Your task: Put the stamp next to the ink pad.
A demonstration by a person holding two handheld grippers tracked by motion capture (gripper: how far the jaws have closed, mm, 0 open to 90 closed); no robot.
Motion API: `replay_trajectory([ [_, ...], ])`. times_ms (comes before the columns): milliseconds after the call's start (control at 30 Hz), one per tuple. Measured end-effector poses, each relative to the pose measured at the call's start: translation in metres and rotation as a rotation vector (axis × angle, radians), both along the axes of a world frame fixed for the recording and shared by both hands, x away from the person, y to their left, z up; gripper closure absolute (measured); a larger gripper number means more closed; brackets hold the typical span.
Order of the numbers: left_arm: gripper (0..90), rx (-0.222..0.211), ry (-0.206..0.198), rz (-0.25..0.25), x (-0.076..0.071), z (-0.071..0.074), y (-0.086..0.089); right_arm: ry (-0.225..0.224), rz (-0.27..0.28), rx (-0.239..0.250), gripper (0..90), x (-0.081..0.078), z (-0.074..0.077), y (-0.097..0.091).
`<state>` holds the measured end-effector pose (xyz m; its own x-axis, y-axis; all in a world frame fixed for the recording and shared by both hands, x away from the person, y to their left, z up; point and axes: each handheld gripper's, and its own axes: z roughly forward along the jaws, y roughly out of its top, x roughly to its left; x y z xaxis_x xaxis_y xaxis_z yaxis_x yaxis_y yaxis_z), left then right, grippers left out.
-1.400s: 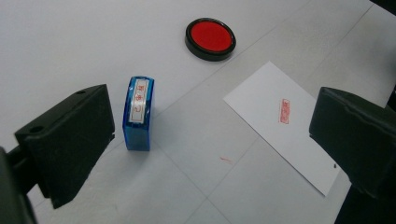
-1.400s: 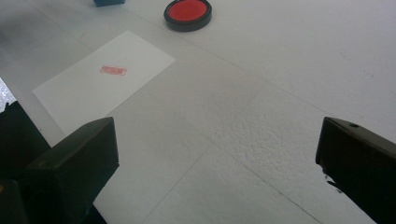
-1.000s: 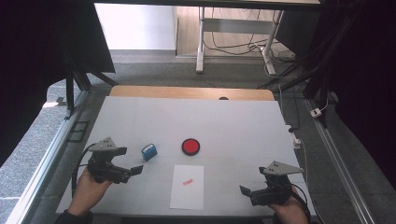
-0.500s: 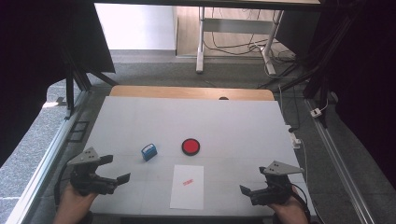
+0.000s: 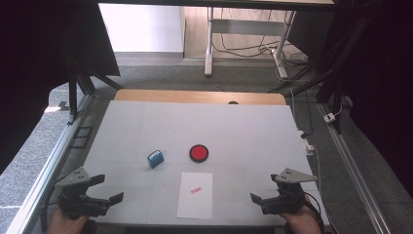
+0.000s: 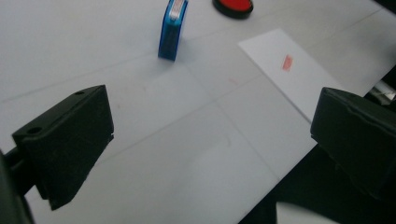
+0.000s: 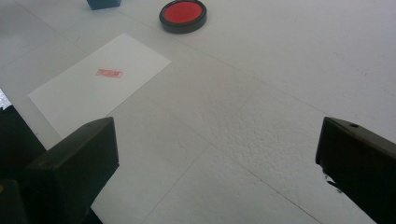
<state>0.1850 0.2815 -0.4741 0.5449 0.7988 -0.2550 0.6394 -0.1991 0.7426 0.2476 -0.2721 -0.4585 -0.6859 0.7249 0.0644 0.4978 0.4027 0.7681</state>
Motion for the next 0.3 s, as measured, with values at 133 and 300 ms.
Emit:
replay_trajectory([
  [133, 0.0, 0.027, 0.021, 0.021, -0.0019, -0.0016, 0.0006, -0.001, 0.001, -0.002, 0.0, 0.0002, -0.0001, 0.0006],
  [300, 0.1, 0.067, 0.049, 0.038, 0.0008, -0.0024, -0.0034, 0.0, 0.002, -0.005, 0.0, 0.0003, -0.0004, 0.0005],
])
